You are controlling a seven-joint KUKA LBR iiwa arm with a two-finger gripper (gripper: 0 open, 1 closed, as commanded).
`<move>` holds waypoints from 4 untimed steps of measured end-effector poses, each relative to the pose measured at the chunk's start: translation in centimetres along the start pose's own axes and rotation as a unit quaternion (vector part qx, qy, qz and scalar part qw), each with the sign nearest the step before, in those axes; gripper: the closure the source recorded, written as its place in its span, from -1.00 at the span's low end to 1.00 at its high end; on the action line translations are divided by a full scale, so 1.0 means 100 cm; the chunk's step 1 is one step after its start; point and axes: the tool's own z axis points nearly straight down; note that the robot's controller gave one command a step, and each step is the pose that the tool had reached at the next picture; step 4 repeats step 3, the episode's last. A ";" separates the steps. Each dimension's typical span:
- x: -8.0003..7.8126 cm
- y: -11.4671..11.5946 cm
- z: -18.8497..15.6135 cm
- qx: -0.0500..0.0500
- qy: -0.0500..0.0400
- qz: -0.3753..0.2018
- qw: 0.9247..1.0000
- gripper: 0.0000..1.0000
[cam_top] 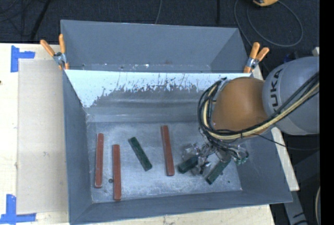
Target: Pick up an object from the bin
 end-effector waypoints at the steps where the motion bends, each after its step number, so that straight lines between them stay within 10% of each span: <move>1: 0.001 0.001 -0.020 -0.001 0.001 0.000 1.000 1.00; 4: -0.001 0.000 -0.048 0.002 -0.003 0.001 1.000 1.00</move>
Offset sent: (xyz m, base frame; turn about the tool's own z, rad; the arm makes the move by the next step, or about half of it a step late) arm 0.0000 0.0000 0.0393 0.0000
